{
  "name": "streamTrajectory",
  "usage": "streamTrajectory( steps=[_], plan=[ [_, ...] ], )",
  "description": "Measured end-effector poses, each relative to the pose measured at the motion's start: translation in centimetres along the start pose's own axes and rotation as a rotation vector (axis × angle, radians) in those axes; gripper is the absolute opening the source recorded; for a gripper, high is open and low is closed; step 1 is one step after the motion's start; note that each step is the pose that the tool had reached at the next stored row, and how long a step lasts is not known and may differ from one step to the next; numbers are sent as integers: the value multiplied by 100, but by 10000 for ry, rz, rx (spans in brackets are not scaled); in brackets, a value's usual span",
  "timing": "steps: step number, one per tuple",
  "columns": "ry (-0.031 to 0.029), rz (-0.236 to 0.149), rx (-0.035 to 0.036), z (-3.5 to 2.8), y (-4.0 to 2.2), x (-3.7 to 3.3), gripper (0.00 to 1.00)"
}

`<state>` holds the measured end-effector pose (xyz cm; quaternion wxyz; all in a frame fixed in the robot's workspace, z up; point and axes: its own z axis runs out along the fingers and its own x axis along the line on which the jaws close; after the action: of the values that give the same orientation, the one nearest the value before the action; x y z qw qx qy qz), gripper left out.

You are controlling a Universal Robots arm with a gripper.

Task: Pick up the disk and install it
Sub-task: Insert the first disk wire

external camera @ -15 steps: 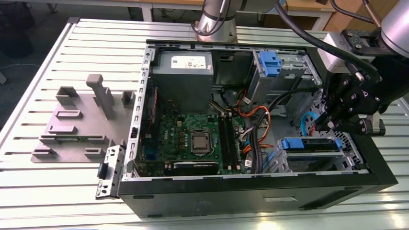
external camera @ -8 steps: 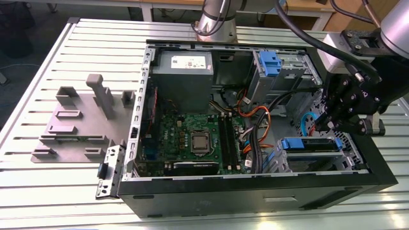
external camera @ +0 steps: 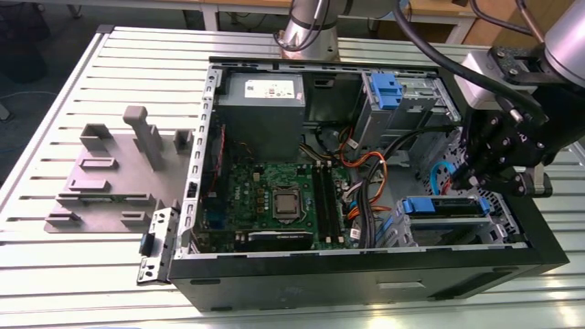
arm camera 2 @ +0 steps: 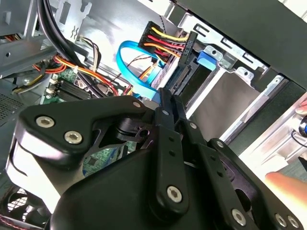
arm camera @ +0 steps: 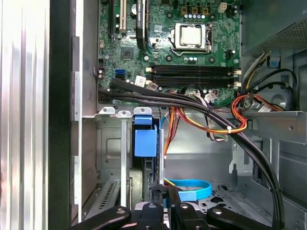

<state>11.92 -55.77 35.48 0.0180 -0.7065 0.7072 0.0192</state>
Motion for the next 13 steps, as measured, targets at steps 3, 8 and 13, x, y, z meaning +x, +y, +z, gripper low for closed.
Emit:
streamTrajectory(
  steps=[3,8,13],
  plan=[
    [0,-71,2,5,-1,25,16],
    [-21,-144,26,39,-1,76,16],
    [-135,-160,48,68,1,124,16]
  ],
)
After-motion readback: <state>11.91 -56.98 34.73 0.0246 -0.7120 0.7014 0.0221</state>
